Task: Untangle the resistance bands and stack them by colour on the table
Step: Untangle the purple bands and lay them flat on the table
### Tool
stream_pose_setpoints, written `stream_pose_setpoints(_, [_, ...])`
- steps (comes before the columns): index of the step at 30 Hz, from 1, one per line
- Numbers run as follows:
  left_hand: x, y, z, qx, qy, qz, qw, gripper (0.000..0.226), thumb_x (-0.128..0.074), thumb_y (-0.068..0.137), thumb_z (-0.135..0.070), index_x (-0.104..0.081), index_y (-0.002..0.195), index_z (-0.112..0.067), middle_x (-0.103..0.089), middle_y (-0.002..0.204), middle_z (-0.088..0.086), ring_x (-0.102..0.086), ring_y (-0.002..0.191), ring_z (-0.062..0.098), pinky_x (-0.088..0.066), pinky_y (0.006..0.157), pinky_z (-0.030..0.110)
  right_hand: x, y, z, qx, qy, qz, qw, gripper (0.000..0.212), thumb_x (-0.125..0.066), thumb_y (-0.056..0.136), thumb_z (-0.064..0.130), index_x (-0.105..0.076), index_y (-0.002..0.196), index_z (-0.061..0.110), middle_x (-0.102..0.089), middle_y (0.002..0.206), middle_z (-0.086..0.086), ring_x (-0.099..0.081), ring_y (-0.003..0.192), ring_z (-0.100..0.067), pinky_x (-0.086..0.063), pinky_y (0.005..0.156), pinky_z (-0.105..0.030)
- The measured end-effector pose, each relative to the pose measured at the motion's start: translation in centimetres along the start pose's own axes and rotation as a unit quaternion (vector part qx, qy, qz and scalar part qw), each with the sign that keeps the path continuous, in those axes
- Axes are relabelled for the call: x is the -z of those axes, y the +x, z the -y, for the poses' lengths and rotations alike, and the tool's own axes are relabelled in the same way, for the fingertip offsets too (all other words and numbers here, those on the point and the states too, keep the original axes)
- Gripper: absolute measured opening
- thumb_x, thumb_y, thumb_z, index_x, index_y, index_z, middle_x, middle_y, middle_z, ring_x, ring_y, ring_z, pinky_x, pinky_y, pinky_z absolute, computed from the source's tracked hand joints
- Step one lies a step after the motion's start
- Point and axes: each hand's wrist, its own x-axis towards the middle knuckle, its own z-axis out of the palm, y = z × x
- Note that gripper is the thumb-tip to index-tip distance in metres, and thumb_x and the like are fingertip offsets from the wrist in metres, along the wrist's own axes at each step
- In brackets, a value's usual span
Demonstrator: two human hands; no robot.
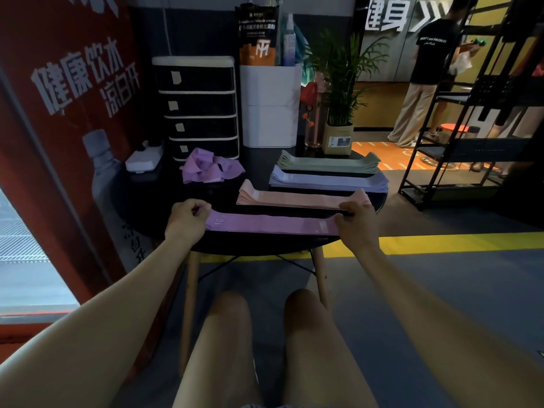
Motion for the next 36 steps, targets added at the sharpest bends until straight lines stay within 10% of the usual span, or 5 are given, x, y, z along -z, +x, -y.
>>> stream_pose_setpoints(15, [1.0, 8.9, -2.6, -0.039, 0.013, -0.013, 0.999, 0.025, -0.057, 0.092, -0.018, -0.060, 0.111, -0.002, -0.059, 0.117, 0.014, -0.057, 0.107, 0.025, -0.042, 0.084, 0.027, -8.2, 8.6, 11.4, 0.101, 0.034, 0.129, 0.986, 0.032, -0.060, 0.087, 0.011, -0.059, 0.117, 0.000, -0.058, 0.122, -0.016, -0.050, 0.119, -0.029, -0.041, 0.102, -0.037])
stream_pose_setpoints(36, [-1.6, 18.7, 2.7, -0.063, 0.079, 0.105, 0.989, 0.034, -0.074, 0.075, -0.003, -0.063, 0.107, -0.006, -0.061, 0.105, 0.002, -0.054, 0.096, 0.012, -0.038, 0.080, 0.010, -23.1, 17.1, 14.8, 0.192, -0.045, 0.365, 0.910, 0.032, -0.071, 0.078, 0.014, -0.066, 0.109, 0.012, -0.064, 0.111, -0.010, -0.059, 0.100, -0.023, -0.037, 0.075, -0.018])
